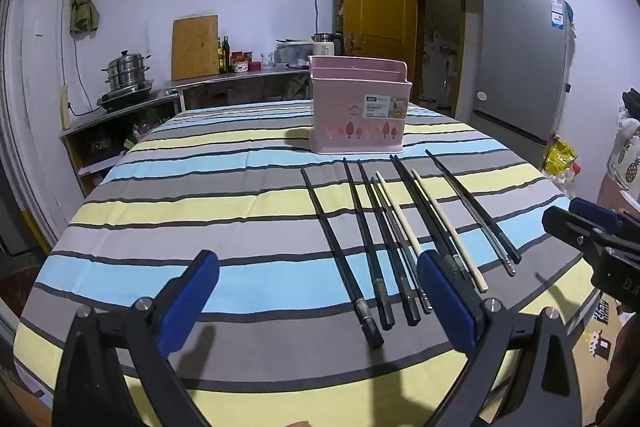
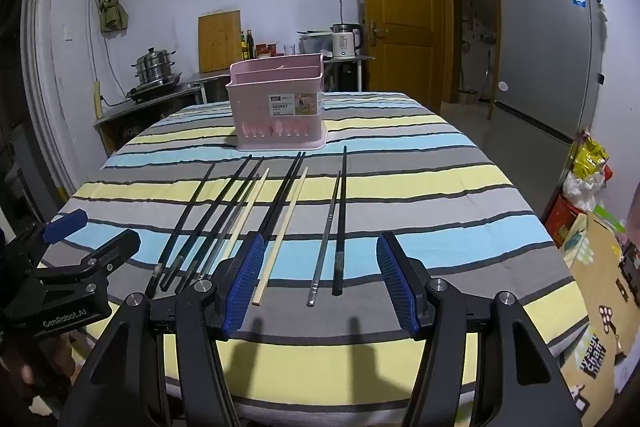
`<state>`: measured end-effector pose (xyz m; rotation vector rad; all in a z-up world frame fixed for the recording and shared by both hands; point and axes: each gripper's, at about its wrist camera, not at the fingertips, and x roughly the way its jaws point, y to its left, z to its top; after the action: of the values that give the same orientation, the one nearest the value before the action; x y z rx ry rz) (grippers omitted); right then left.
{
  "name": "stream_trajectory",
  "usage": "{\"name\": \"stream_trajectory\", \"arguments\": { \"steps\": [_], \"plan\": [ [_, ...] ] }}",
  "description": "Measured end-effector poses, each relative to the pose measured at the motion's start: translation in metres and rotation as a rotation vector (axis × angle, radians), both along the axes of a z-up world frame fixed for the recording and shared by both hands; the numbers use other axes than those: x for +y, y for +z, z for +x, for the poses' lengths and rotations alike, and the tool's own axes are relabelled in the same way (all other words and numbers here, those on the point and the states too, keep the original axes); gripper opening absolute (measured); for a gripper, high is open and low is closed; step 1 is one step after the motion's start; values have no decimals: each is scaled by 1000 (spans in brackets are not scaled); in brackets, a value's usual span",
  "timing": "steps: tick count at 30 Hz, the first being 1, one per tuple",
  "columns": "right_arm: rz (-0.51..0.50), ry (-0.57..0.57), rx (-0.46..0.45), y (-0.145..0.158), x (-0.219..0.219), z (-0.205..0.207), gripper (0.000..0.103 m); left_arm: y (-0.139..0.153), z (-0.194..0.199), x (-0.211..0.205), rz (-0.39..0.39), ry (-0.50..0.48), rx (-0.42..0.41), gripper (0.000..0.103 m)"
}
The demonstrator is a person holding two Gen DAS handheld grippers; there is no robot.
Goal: Organize utensils
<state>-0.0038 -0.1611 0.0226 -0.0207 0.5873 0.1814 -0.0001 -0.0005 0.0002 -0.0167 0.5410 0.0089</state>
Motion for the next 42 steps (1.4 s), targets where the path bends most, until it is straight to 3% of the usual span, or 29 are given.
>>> {"name": "stream_trajectory", "arguments": {
  "steps": [42],
  "plan": [
    [-1,-1,0,-2,0,-3,59,-1,-1,-2,-14,-12,12,101]
  ]
}}
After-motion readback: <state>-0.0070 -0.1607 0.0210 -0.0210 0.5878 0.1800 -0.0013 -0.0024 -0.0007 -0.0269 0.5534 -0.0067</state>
